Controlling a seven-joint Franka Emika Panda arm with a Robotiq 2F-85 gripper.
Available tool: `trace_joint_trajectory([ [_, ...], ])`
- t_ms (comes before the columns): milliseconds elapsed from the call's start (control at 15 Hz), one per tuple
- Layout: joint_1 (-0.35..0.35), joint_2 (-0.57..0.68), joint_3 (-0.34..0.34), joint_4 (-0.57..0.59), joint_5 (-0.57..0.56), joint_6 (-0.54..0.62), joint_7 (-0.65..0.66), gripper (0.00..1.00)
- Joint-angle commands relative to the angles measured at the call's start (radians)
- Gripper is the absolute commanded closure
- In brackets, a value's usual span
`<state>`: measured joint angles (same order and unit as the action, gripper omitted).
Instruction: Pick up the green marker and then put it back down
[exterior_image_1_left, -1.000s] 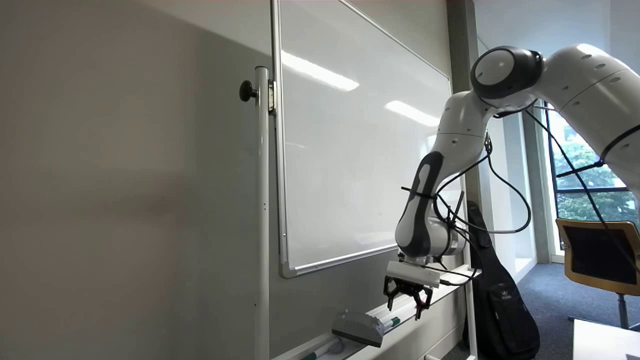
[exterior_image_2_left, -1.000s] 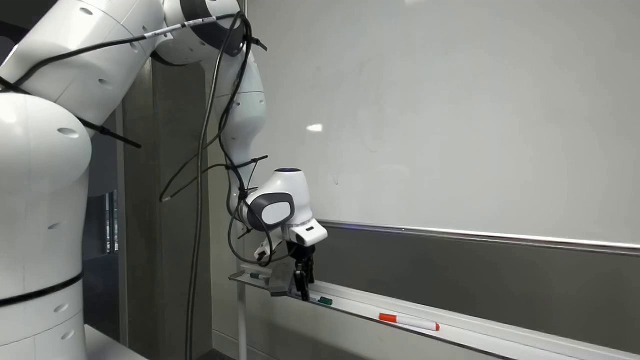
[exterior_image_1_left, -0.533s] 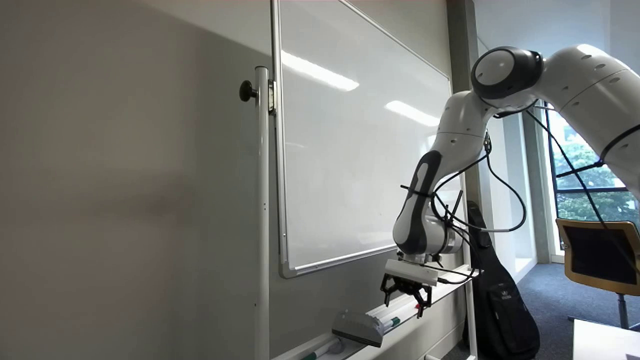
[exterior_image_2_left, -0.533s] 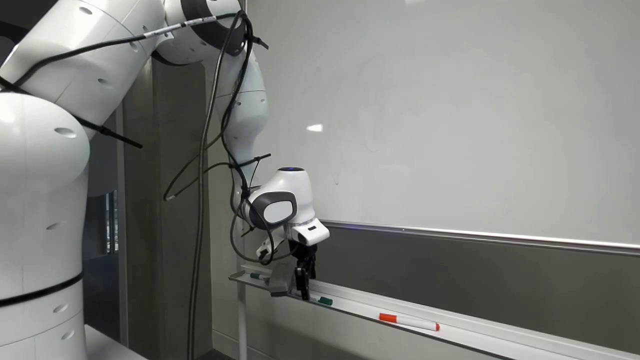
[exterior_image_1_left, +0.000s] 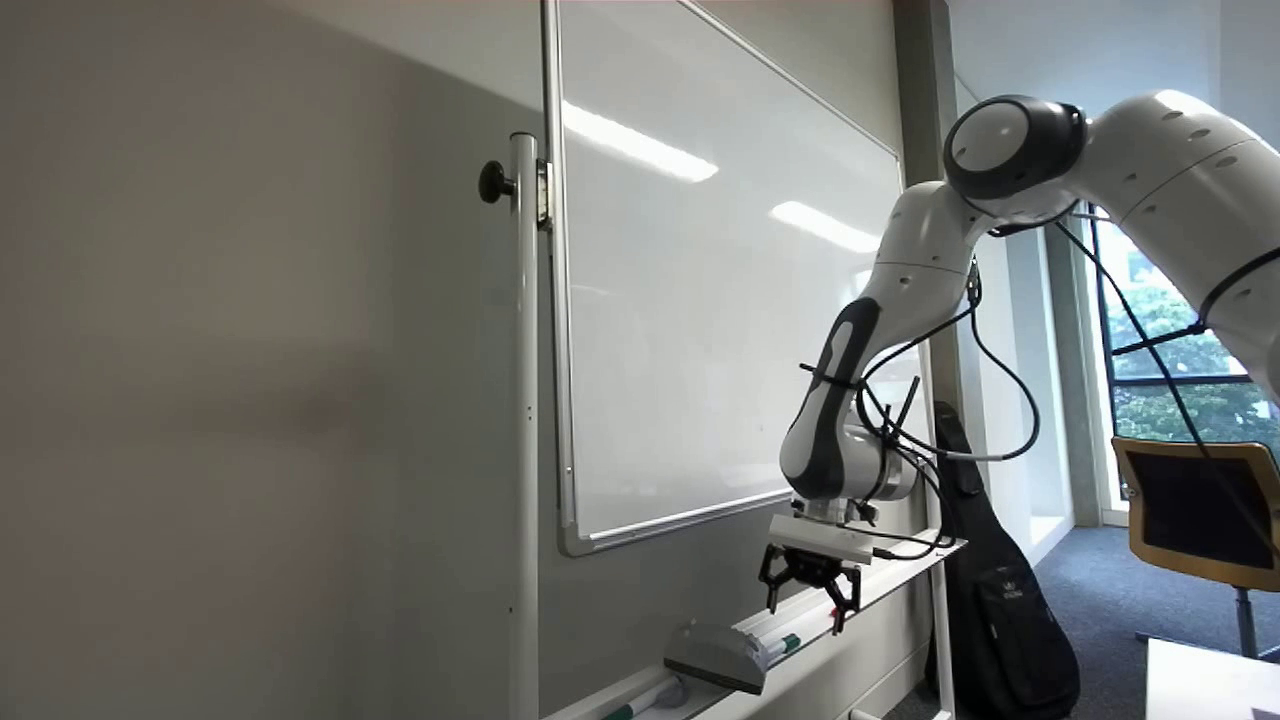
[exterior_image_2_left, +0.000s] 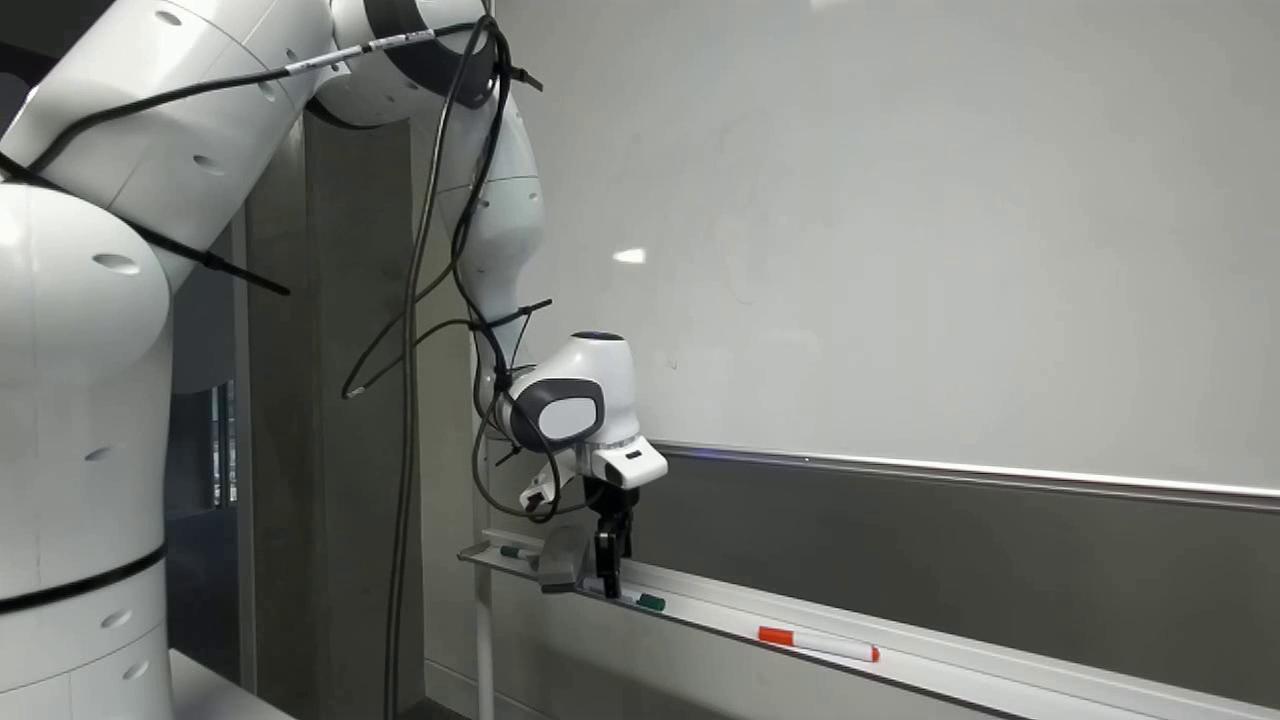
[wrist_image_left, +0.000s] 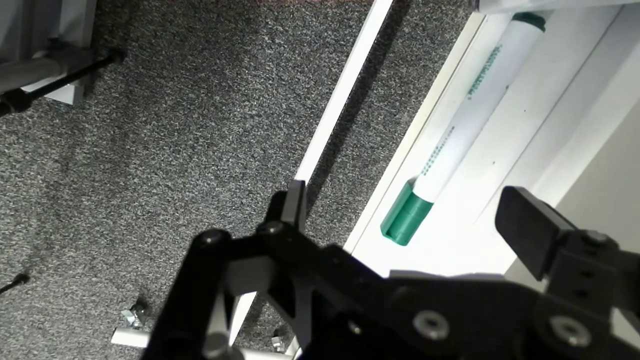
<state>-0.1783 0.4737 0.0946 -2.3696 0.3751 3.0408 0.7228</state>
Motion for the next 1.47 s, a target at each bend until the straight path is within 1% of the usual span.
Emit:
trace_joint_trajectory([
  [0, 0.028, -0.001, -0.020, 0.004, 0.046, -0.007, -0.034, 0.00],
  [1133, 0.026, -0.001, -0.018, 0.004, 0.047, -0.007, -0.034, 0.00],
  [1400, 0.026, 0.020, -0.013, 0.018, 0.062, 0.023, -0.041, 0.00],
])
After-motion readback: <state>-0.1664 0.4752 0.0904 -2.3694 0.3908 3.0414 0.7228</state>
